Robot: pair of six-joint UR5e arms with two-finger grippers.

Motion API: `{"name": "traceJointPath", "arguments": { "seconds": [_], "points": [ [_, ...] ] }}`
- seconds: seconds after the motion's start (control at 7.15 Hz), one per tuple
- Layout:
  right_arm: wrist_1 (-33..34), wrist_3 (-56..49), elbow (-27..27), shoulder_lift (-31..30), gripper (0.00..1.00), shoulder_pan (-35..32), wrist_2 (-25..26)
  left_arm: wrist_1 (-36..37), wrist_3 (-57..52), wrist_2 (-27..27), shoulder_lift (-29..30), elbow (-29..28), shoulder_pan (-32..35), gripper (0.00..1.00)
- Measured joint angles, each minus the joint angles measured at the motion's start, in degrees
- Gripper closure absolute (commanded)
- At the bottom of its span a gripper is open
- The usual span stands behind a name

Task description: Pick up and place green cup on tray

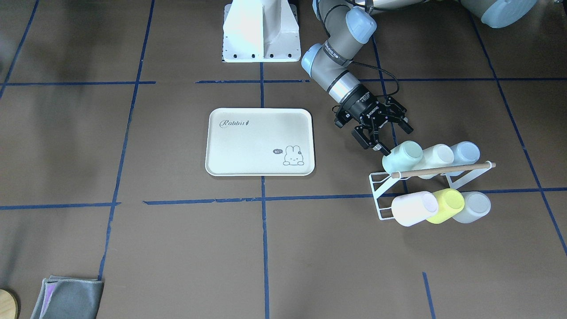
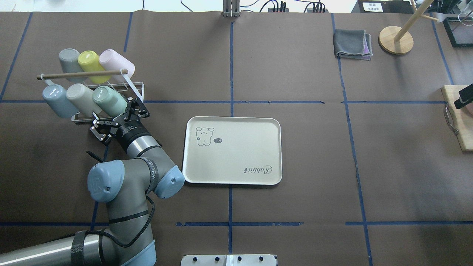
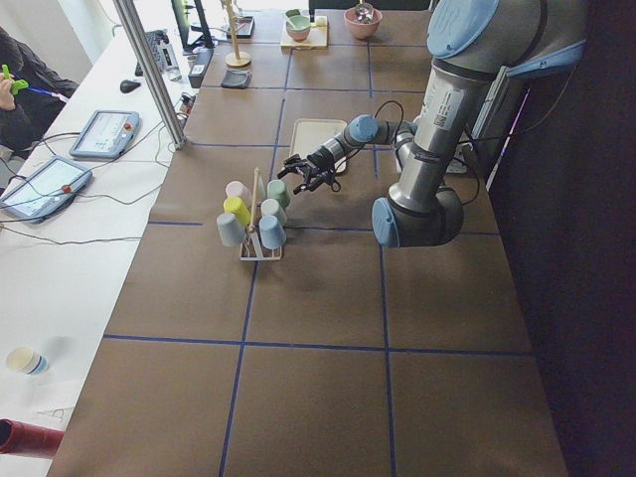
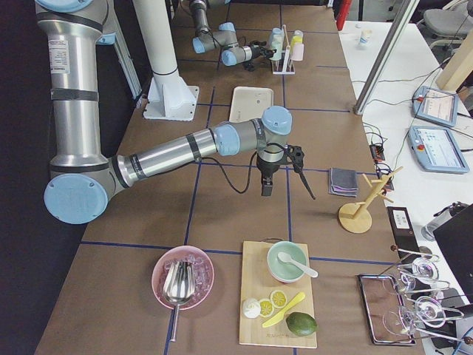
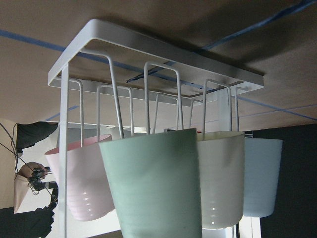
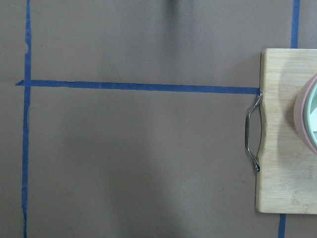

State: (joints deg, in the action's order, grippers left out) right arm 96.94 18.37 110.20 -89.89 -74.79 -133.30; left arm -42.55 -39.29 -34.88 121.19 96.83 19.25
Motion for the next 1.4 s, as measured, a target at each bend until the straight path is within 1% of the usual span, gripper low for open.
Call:
{"name": "traceJointPath", "arguments": {
  "seconds": [0.56, 1.12, 1.4],
  "points": [
    [0.0, -0.05, -0.4, 0.09, 0.0, 0.0, -0.43, -6.15, -0.15, 1.32, 0.01, -5.3, 1.78, 0.05],
    [0.0, 0.0, -0.69, 0.23, 0.0, 0.0, -0.47, -7.43, -0.43, 2.23, 0.01, -7.09, 2.93, 0.06],
    [-0.04, 0.0, -0.69, 0.24, 0.0, 0.0, -0.47, -8.56, -0.4, 2.27, 0.01, -7.97, 2.98, 0.08]
  ]
}}
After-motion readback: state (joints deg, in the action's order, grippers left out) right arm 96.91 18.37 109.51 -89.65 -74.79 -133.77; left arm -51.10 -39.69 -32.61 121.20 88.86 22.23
